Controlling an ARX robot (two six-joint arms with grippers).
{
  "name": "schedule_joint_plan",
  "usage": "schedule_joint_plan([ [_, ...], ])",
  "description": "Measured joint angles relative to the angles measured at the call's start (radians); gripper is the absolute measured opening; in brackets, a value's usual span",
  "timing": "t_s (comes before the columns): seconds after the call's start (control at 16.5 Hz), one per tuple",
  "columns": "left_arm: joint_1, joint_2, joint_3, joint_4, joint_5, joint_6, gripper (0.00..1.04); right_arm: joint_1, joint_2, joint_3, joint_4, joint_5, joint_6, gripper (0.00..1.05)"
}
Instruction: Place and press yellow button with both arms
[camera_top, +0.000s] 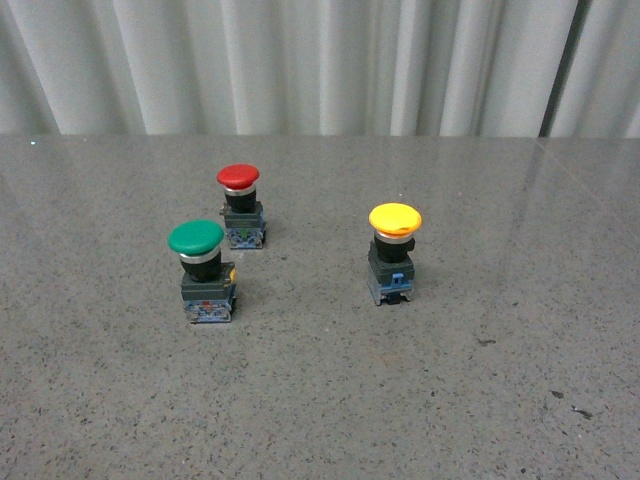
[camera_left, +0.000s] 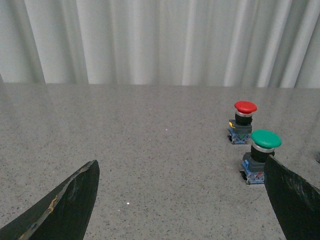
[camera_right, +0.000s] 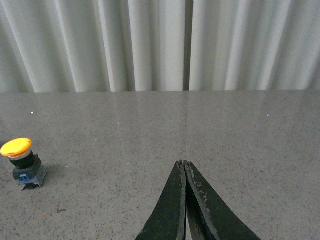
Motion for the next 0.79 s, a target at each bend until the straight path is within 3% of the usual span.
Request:
schedule_joint_plan([
  [0.67,0.000,0.000,0.000,0.000,0.000,0.000,0.98,0.000,-0.217,-0.092,-0.107,0.000,-0.001,0.02],
  [0.73,0.000,0.000,0.000,0.000,0.000,0.000,0.98,0.000,-0.235,-0.092,-0.132,0.000,-0.001,0.02],
  [0.79,0.000,0.000,0.000,0.000,0.000,0.000,0.98,0.000,-0.328,-0.092,-0.274,-0.001,0.000,0.02],
])
